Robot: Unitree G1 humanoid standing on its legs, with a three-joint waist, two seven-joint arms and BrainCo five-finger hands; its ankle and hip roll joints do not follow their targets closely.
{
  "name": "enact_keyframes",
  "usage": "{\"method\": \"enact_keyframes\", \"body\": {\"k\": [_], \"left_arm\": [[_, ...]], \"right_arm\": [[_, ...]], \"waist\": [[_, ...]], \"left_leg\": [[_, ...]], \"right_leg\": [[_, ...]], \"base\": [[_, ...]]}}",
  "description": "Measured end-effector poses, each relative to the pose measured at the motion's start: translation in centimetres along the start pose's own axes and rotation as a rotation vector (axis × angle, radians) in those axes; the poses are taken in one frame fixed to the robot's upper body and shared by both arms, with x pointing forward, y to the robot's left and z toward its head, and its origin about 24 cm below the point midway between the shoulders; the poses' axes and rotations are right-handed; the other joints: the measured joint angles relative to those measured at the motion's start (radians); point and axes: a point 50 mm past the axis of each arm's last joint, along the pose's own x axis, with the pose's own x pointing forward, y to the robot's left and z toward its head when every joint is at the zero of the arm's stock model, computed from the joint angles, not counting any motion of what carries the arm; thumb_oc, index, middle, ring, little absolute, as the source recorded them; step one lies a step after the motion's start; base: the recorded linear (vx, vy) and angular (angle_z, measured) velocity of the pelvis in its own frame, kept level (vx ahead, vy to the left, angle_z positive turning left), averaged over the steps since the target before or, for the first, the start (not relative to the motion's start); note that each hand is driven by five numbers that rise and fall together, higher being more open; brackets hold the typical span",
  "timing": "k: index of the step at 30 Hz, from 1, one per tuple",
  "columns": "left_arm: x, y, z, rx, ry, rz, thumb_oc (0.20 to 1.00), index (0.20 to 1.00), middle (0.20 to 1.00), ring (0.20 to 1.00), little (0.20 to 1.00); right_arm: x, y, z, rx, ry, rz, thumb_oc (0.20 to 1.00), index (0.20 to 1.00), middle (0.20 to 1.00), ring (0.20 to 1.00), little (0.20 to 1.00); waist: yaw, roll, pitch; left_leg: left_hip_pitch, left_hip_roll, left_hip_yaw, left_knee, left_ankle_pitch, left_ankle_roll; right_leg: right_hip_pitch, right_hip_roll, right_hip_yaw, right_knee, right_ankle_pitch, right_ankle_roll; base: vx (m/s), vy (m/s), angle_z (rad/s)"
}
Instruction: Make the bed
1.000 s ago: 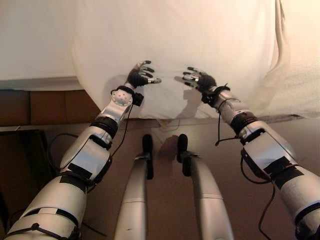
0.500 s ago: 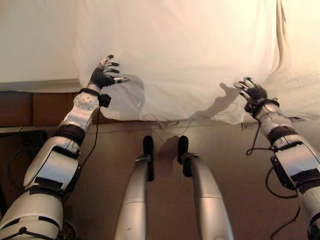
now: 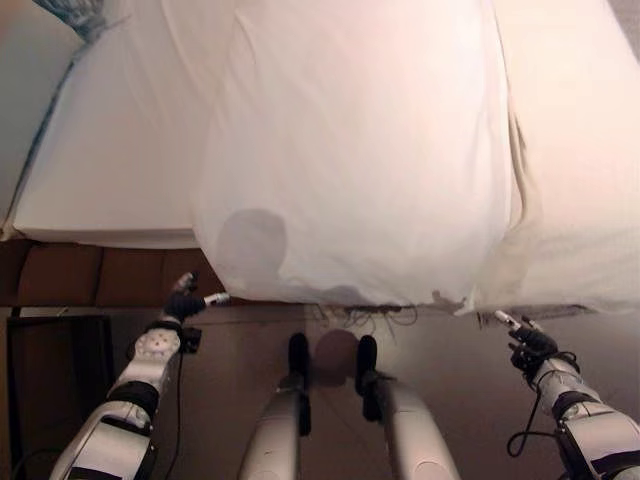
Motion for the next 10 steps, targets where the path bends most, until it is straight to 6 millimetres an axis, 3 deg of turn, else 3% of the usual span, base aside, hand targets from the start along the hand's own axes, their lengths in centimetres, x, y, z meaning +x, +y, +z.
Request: {"method": "enact_keyframes", "body": {"k": [1,6,10], "left_arm": [[-0.7,-1.1,-1.9,-0.010,0.051,-0.042,1.000,1.000,1.000,1.000,1.000],[-3.2,-5.0,-6.9,-0.042,0.201,-0.160,1.000,1.000,1.000,1.000,1.000],[-4.3,-7.2,-8.9,-0.053,0.298,-0.218,1.000,1.000,1.000,1.000,1.000]], "right_arm": [[-0.4,-0.4,-2.0,-0.015,0.051,-0.007,1.000,1.000,1.000,1.000,1.000],[-2.4,0.2,-8.7,-0.144,0.208,0.021,1.000,1.000,1.000,1.000,1.000],[-3.7,1.4,-12.0,-0.219,0.298,0.075,1.000,1.000,1.000,1.000,1.000]], "waist": [[-0.001,0.001,-0.075],[-0.004,0.001,-0.207],[-0.005,0.004,-0.231]], "left_leg": [[0.003,0.001,0.001,-0.017,0.000,0.000],[0.125,-0.001,0.006,-0.105,0.003,0.002],[0.148,-0.004,0.005,-0.106,0.003,0.002]], "right_leg": [[0.010,0.004,0.000,-0.034,0.007,0.004],[0.167,0.017,0.007,-0.204,0.056,0.020],[0.202,0.018,0.009,-0.228,0.070,0.017]], "base": [[0.08,0.032,0.02],[0.05,0.040,-0.03],[0.06,0.047,0.00]]}}
